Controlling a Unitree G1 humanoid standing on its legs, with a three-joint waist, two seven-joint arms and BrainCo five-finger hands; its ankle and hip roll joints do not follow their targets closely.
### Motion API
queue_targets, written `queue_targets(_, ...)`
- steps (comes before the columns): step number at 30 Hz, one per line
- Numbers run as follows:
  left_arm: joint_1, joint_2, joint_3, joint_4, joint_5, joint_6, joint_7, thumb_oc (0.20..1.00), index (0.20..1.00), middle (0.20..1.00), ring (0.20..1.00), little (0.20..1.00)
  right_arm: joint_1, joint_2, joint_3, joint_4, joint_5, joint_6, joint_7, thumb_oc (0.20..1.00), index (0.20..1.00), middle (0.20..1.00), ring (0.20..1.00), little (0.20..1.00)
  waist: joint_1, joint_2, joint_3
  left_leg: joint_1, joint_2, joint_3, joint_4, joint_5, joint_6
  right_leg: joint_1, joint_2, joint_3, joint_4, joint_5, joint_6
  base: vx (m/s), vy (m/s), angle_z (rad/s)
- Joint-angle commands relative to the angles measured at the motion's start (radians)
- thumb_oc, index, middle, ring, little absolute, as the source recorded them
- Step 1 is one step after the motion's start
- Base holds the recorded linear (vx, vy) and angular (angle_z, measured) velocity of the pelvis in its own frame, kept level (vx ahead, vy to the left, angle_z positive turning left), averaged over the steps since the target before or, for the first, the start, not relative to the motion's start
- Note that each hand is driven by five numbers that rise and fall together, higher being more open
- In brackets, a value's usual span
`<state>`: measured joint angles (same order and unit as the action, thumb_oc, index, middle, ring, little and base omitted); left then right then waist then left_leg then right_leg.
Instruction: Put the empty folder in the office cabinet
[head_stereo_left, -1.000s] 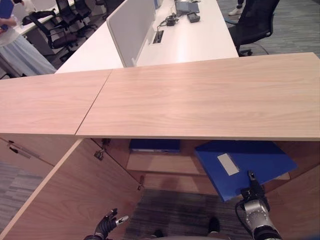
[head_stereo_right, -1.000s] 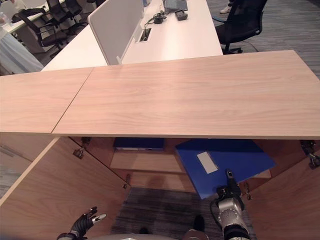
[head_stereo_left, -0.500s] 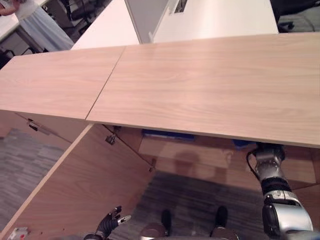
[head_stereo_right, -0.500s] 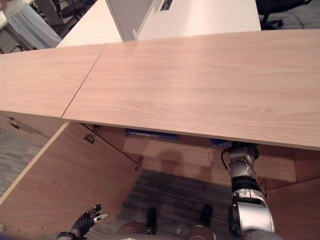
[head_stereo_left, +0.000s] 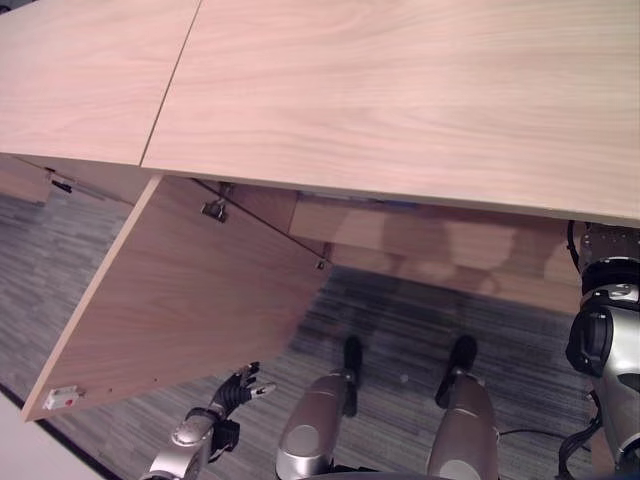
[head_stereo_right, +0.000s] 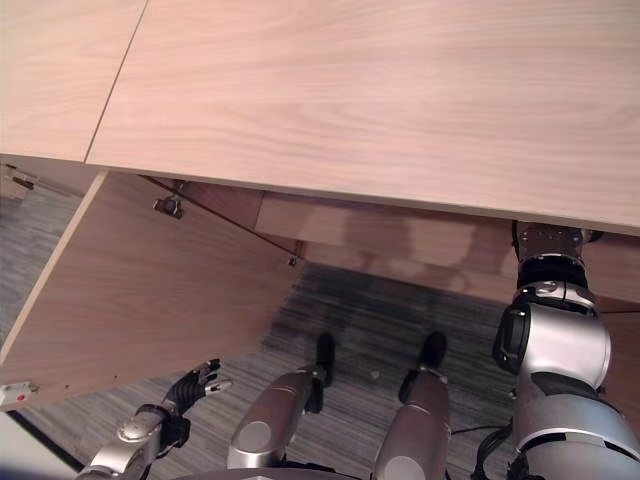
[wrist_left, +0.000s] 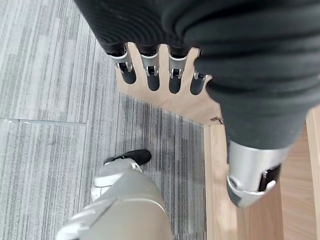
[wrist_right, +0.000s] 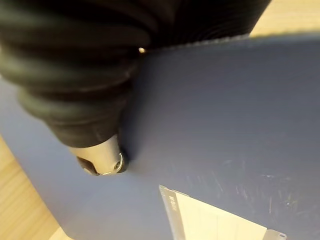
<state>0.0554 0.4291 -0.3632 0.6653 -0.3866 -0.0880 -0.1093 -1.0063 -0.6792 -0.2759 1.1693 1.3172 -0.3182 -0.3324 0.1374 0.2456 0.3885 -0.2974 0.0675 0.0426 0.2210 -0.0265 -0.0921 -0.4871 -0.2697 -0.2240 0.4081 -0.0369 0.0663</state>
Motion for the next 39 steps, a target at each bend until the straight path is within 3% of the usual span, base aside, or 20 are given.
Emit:
queue_targets(1, 0.014, 0.018, -0.031, 0.026, -0.026, -0.030, 0.049, 1.000, 1.000, 1.000, 1.000, 1.000, -0.065, -0.007, 0.008, -0.033, 0.059, -0.099, -0.009, 0.200, 0.200, 0.200, 0.200, 0.200, 0.000, -0.012, -0.034, -0.086, 0.044, -0.012, 0.147, -0.093, -0.027, 0.041, -0.039, 0.016, 0.147, -0.162, 0.073, 0.00, 0.000, 0.00)
queue_targets(6, -0.007, 0.018, -0.039, 0.031, -0.034, -0.033, 0.058, 1.000, 1.000, 1.000, 1.000, 1.000, -0.087, 0.030, 0.008, -0.048, 0.085, -0.122, -0.021, 0.200, 0.200, 0.200, 0.200, 0.200, -0.005, 0.001, -0.025, -0.122, 0.036, -0.011, 0.190, -0.112, -0.024, -0.010, -0.047, 0.032, 0.204, -0.186, 0.070, 0.01, 0.004, 0.01)
queue_targets(14, -0.033, 0.026, -0.047, 0.053, -0.039, -0.037, 0.076, 1.000, 1.000, 1.000, 1.000, 1.000, -0.133, 0.087, 0.026, -0.070, 0.095, -0.152, -0.041, 0.200, 0.200, 0.200, 0.200, 0.200, -0.012, 0.003, -0.017, -0.217, 0.023, -0.032, 0.316, -0.185, -0.019, -0.100, -0.055, 0.071, 0.329, -0.259, 0.066, 0.01, -0.012, 0.01)
queue_targets(24, -0.058, 0.033, -0.050, 0.071, -0.044, -0.042, 0.105, 1.000, 1.000, 1.000, 1.000, 1.000, -0.162, 0.087, 0.080, -0.047, 0.049, -0.132, -0.061, 0.200, 0.200, 0.200, 0.200, 0.200, -0.020, -0.006, -0.003, -0.404, 0.020, -0.053, 0.482, -0.227, -0.006, -0.261, -0.065, 0.098, 0.480, -0.316, 0.042, -0.05, -0.014, 0.05)
queue_targets(29, -0.053, 0.049, -0.025, 0.065, -0.049, -0.046, 0.099, 1.000, 1.000, 1.000, 1.000, 1.000, -0.068, 0.130, 0.056, -0.035, 0.033, -0.092, -0.026, 0.200, 0.200, 0.200, 0.200, 0.200, -0.018, -0.006, 0.009, -0.476, 0.010, -0.055, 0.529, -0.234, 0.003, -0.318, -0.065, 0.109, 0.512, -0.322, 0.031, -0.08, -0.003, 0.05)
queue_targets(34, -0.062, 0.037, 0.005, 0.090, -0.049, -0.035, 0.102, 1.000, 1.000, 1.000, 1.000, 1.000, 0.011, 0.228, 0.053, -0.164, 0.033, -0.130, -0.001, 0.200, 0.200, 0.200, 0.200, 0.200, -0.026, -0.018, 0.013, -0.506, 0.012, -0.055, 0.539, -0.228, 0.005, -0.345, -0.058, 0.113, 0.520, -0.315, 0.028, -0.08, -0.004, 0.01)
queue_targets(37, -0.057, 0.026, 0.018, 0.095, -0.051, -0.029, 0.093, 1.000, 1.000, 1.000, 1.000, 1.000, 0.036, 0.286, 0.074, -0.213, -0.006, -0.126, 0.008, 0.200, 0.200, 0.200, 0.200, 0.200, -0.028, -0.020, 0.019, -0.497, 0.015, -0.036, 0.508, -0.222, 0.007, -0.347, -0.050, 0.110, 0.491, -0.283, 0.045, -0.05, 0.061, -0.03)
queue_targets(39, -0.063, 0.030, 0.023, 0.093, -0.052, -0.034, 0.087, 1.000, 1.000, 1.000, 1.000, 1.000, 0.030, 0.275, 0.067, -0.211, -0.026, -0.119, 0.005, 0.200, 0.200, 0.200, 0.200, 0.200, -0.023, -0.018, 0.024, -0.506, 0.015, -0.029, 0.482, -0.195, -0.001, -0.360, -0.062, 0.093, 0.472, -0.265, 0.054, -0.08, 0.051, -0.11)
